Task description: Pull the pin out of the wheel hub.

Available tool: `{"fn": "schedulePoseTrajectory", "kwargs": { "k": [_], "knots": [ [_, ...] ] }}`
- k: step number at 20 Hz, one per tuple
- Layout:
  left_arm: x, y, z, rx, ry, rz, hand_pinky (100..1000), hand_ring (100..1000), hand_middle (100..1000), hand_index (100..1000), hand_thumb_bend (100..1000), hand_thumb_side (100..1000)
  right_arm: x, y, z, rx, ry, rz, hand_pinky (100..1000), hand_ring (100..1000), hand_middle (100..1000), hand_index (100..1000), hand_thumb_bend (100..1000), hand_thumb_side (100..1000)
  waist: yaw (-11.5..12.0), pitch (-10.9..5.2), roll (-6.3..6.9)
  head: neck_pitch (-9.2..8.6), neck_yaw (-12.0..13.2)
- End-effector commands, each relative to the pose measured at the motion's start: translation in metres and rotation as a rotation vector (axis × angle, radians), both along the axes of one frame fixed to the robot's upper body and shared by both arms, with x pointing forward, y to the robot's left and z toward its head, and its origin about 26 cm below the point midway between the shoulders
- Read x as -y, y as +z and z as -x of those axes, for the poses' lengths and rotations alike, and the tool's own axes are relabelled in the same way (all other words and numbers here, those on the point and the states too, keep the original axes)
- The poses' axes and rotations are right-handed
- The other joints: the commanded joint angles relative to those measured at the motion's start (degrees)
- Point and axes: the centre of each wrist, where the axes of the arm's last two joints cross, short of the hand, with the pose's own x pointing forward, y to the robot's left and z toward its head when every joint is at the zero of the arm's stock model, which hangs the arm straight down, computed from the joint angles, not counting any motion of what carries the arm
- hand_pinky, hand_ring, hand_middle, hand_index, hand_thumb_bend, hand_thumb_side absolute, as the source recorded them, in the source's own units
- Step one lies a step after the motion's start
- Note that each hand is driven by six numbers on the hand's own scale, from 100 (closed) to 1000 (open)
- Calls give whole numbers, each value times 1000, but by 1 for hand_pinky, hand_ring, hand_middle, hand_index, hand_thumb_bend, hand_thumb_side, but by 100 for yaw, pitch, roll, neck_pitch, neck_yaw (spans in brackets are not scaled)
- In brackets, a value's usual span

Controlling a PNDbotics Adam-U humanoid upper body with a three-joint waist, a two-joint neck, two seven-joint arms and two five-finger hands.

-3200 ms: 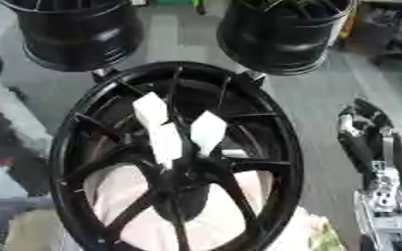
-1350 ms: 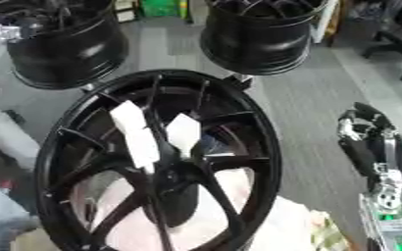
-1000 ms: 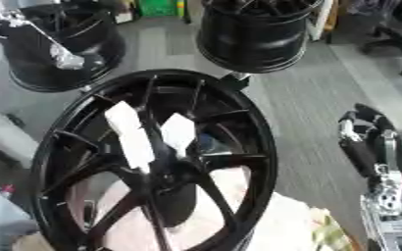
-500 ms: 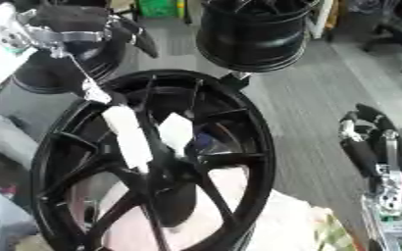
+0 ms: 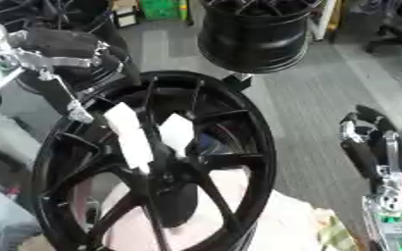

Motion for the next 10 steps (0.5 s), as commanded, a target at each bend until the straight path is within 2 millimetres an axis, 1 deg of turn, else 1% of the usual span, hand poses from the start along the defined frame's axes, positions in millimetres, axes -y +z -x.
{"fn": "schedulePoseTrajectory", "kwargs": {
  "k": [1, 10],
  "knots": [
    [-12, 7, 0, 42, -284, -414, 805, 765, 754, 845, 481, 278, 6, 8, -1, 16, 1, 37, 569, 610, 700, 806, 100, 439, 9, -82, -13, 2, -1],
    [7, -5, 2, 11, -345, -406, 799, 751, 739, 833, 430, 292, 5, 7, -2, 14, 10, 35, 569, 610, 699, 806, 100, 439, -20, -71, -32, 2, 34]
  ]
}}
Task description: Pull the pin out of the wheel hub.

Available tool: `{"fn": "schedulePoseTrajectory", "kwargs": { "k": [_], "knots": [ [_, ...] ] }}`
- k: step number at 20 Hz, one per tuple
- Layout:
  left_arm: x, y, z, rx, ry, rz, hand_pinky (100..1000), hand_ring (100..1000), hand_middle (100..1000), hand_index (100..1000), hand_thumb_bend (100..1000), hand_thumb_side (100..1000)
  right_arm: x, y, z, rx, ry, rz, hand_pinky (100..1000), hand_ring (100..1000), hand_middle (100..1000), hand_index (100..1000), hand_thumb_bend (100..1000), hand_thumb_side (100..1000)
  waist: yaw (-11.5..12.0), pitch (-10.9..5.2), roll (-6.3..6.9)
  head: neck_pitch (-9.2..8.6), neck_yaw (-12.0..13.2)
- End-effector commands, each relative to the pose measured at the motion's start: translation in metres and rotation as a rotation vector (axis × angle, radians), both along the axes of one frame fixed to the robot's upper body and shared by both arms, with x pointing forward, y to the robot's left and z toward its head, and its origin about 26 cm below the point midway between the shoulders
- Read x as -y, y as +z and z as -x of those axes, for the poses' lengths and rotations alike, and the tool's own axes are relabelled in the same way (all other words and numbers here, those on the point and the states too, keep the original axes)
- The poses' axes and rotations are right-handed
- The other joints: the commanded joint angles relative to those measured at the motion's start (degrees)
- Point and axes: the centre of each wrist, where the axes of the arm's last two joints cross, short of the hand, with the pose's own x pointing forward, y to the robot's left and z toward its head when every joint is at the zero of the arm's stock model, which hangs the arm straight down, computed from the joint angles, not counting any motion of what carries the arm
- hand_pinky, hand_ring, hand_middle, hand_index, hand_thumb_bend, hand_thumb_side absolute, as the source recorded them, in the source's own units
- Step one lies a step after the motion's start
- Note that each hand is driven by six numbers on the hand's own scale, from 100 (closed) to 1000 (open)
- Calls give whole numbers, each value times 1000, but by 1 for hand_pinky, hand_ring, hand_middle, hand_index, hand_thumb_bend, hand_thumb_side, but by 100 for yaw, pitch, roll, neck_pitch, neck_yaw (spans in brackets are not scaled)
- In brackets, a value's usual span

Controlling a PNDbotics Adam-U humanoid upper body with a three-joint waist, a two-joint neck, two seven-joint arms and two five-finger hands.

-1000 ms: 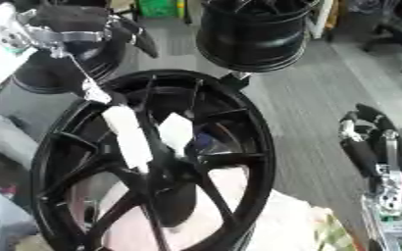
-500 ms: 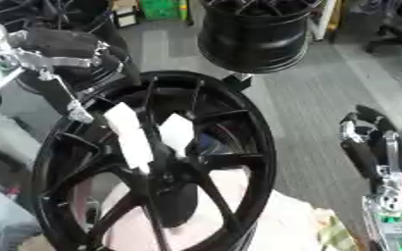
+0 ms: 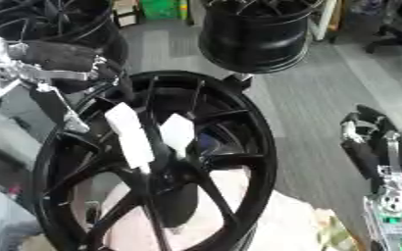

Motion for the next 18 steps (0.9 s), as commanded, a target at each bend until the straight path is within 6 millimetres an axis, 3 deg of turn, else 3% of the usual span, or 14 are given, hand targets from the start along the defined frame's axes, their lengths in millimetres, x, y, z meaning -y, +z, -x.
{"fn": "schedulePoseTrajectory", "kwargs": {
  "k": [1, 8, 13, 18],
  "knots": [
    [4, 9, 0, 43, -338, -370, 798, 750, 738, 832, 426, 294, 4, 7, -2, 15, 6, 31, 569, 610, 699, 806, 100, 439, -16, -70, -20, 2, 32],
    [10, 2, -2, 38, -342, -397, 782, 710, 692, 806, 414, 272, 4, 7, -3, 14, 7, 31, 569, 609, 699, 805, 100, 438, -54, -66, -7, 2, 37],
    [8, 4, -3, 51, -324, -411, 764, 673, 653, 772, 364, 138, 4, 7, -3, 14, 8, 30, 569, 609, 697, 802, 100, 440, -49, -74, -1, 2, 38],
    [9, 4, -5, 49, -322, -401, 749, 628, 596, 724, 310, 129, 4, 6, -3, 12, 7, 29, 569, 608, 696, 803, 100, 438, -49, -81, -11, 2, 38]
  ]
}}
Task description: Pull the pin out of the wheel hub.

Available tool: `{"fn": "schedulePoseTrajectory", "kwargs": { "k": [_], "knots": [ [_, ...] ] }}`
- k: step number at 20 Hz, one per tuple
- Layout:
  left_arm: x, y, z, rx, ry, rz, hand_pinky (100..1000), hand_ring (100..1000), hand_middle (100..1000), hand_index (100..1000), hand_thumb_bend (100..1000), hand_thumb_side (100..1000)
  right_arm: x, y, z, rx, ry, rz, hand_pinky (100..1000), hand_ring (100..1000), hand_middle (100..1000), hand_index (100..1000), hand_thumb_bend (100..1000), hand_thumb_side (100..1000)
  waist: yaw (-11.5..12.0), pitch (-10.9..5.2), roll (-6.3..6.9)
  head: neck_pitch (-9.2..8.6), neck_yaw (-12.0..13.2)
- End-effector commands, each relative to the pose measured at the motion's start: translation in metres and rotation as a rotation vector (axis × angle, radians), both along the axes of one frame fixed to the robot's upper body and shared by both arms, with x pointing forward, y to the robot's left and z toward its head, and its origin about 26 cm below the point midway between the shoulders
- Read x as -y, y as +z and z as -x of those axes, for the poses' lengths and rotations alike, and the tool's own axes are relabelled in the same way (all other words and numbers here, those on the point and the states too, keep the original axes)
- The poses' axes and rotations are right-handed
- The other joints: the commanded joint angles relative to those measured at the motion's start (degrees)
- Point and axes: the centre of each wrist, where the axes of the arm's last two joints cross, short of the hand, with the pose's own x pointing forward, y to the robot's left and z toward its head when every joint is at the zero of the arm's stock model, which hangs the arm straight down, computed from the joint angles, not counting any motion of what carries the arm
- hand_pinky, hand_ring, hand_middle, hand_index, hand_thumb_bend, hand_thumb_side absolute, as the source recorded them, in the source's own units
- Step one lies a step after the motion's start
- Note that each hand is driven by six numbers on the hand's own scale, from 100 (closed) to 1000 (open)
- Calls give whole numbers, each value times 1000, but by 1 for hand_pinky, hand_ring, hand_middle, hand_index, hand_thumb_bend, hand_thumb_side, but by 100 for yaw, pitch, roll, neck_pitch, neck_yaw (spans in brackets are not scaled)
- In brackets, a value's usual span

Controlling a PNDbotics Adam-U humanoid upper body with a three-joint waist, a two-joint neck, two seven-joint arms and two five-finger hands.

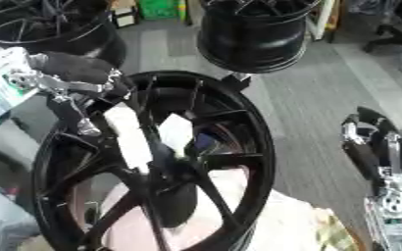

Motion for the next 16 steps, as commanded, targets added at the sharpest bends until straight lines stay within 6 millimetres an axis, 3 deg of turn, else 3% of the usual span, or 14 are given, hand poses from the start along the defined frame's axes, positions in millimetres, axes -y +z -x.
{"fn": "schedulePoseTrajectory", "kwargs": {
  "k": [1, 6, 7, 10, 16],
  "knots": [
    [-3, 16, -3, 42, -315, -351, 744, 617, 582, 711, 297, 130, 4, 8, -2, 18, 4, 29, 569, 608, 696, 803, 100, 438, 3, -81, -20, 2, 14],
    [-9, 17, -8, 17, -298, -302, 722, 558, 504, 636, 231, 138, 4, 8, -2, 18, 3, 28, 569, 608, 696, 803, 100, 439, 5, -82, -20, 2, 17],
    [-11, 16, -9, 7, -293, -288, 706, 514, 449, 576, 157, 145, 4, 7, -2, 17, 2, 27, 569, 608, 696, 803, 100, 439, 5, -83, -21, 2, 19],
    [-16, 18, -12, -16, -284, -237, 696, 491, 411, 540, 117, 151, 4, 7, -2, 17, 0, 27, 569, 608, 696, 803, 100, 439, 6, -86, -25, 2, 19],
    [-34, 56, -15, 24, -261, -89, 698, 482, 397, 529, 106, 158, 5, 6, -1, 13, -5, 25, 569, 608, 695, 804, 100, 438, 32, -109, -36, 2, 19]
  ]
}}
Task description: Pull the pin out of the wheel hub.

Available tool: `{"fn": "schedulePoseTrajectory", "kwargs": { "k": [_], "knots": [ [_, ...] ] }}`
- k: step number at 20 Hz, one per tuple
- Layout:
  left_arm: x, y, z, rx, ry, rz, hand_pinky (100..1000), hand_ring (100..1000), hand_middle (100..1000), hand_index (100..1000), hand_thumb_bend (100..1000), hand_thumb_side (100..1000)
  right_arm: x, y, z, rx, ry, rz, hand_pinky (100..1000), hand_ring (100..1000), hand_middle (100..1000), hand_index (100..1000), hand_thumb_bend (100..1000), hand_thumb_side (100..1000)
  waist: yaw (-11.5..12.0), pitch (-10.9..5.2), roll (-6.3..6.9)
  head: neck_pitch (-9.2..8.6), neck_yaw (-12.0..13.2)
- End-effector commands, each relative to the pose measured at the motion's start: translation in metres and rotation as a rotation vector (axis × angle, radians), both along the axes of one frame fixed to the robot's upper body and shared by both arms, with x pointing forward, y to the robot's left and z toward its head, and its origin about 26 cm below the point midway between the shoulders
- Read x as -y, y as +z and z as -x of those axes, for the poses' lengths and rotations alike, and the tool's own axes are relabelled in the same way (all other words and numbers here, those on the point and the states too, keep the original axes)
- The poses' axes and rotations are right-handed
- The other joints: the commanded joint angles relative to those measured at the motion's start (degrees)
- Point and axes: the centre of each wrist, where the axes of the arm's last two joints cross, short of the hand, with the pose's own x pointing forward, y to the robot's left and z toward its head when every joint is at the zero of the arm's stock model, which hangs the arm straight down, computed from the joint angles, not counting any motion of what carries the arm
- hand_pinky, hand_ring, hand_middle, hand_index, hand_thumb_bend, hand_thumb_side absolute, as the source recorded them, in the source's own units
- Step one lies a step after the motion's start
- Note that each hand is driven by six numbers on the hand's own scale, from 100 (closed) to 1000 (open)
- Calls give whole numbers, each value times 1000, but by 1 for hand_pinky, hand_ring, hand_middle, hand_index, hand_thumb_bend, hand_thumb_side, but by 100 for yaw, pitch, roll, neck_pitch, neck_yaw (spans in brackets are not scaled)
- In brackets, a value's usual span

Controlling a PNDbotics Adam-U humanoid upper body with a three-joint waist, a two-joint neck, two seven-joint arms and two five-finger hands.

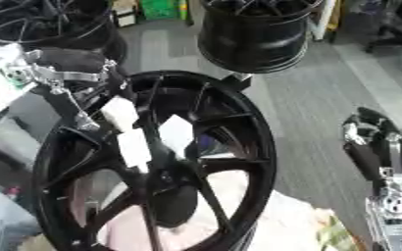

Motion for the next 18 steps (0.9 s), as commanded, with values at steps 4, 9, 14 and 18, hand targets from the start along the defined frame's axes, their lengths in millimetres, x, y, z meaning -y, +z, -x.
{"fn": "schedulePoseTrajectory", "kwargs": {
  "k": [4, 9, 14, 18],
  "knots": [
    [-49, 74, -3, 190, -232, -167, 710, 488, 403, 538, 142, 155, 5, 5, 0, 11, -9, 24, 569, 608, 695, 804, 100, 438, 47, -116, -33, 0, -2],
    [-152, 88, 1, 180, 36, -86, 713, 497, 413, 554, 163, 153, 8, 2, 3, 2, -26, 23, 569, 607, 694, 803, 100, 437, 169, -145, -11, 0, -38],
    [-271, 57, 31, 43, 404, -119, 713, 515, 437, 581, 181, 163, 11, 2, 4, 4, -44, 24, 569, 607, 694, 803, 100, 437, 275, -149, -10, 0, -128],
    [-327, 18, 55, -85, 592, -160, 730, 601, 548, 687, 239, 181, 11, 2, 5, 3, -50, 23, 569, 607, 693, 803, 100, 437, 359, -154, -21, 0, -168]
  ]
}}
